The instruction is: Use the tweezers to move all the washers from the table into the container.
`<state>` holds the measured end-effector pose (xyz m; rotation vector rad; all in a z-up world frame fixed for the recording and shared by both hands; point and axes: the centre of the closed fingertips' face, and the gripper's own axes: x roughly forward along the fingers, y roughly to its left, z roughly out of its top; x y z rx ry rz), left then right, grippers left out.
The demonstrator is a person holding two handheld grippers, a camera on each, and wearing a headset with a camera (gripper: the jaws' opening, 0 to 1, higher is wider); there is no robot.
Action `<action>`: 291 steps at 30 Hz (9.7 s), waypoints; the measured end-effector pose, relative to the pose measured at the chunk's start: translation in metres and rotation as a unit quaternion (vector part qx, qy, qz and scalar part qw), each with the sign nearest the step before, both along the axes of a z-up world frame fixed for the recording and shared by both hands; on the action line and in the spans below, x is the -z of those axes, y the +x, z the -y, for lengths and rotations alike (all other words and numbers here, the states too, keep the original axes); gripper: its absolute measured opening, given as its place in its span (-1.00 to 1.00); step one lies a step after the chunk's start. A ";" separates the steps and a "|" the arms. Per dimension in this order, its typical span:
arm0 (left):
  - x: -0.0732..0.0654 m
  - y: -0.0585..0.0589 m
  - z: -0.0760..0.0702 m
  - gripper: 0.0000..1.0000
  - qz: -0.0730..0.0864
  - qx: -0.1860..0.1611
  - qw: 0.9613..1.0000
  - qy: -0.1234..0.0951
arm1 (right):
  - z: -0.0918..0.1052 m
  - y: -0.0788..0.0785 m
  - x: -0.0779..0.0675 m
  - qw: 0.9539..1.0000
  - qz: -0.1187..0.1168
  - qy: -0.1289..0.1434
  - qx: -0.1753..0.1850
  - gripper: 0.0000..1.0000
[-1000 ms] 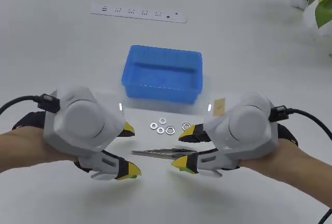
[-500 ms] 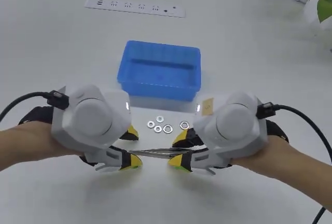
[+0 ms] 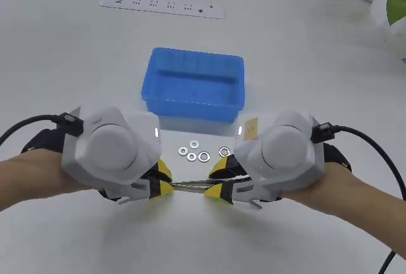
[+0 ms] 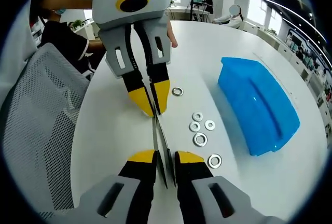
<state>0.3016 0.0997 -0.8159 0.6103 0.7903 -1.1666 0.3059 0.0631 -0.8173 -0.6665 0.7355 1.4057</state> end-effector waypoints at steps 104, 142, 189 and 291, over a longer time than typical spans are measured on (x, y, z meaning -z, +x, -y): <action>-0.096 -0.012 0.053 -0.88 0.080 0.082 0.988 -0.108 | -0.010 -0.011 -0.041 0.990 0.062 0.123 -0.013 -0.77; -0.114 -0.004 -0.030 -0.88 0.092 0.027 0.993 -0.072 | -0.085 -0.002 -0.055 0.984 0.112 0.124 -0.068 -0.79; -0.090 0.015 -0.043 -0.86 0.062 0.056 0.996 -0.009 | -0.102 0.013 -0.037 0.987 0.080 0.122 -0.061 -0.80; -0.103 0.150 0.006 -0.86 0.071 0.095 0.992 -0.050 | -0.054 0.151 -0.050 0.984 0.105 0.139 0.044 -0.81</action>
